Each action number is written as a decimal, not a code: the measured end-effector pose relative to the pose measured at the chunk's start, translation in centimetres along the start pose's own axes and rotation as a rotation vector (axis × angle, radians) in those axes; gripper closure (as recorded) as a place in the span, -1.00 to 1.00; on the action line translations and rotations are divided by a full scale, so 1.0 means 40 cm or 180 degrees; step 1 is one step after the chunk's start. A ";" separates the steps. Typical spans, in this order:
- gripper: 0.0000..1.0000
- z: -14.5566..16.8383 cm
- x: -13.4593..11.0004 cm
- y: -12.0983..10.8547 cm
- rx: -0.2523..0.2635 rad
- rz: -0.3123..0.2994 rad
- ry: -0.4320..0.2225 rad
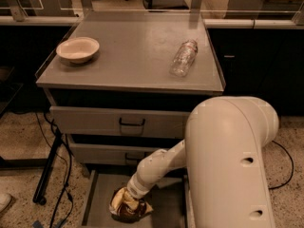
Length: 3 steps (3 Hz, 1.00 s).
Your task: Place brown chip bag into bottom drawer
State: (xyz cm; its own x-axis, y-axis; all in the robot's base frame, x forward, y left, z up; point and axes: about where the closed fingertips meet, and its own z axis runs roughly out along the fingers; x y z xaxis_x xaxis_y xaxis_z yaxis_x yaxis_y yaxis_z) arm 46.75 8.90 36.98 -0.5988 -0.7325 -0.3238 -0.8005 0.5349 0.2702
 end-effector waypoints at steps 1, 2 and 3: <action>1.00 0.006 0.018 -0.045 0.0117 0.0154 -0.0070; 1.00 0.042 0.036 -0.097 0.0175 0.0340 -0.0231; 1.00 0.044 0.038 -0.098 0.0173 0.0347 -0.0230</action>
Offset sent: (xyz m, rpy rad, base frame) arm 0.0288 -0.0310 -0.0228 -0.0006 -0.0774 -0.1698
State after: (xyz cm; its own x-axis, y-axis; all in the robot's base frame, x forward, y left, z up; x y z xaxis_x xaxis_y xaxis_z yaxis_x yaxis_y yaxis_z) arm 48.92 6.44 33.83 -0.6809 -0.6376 -0.3603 -0.7296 0.6331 0.2585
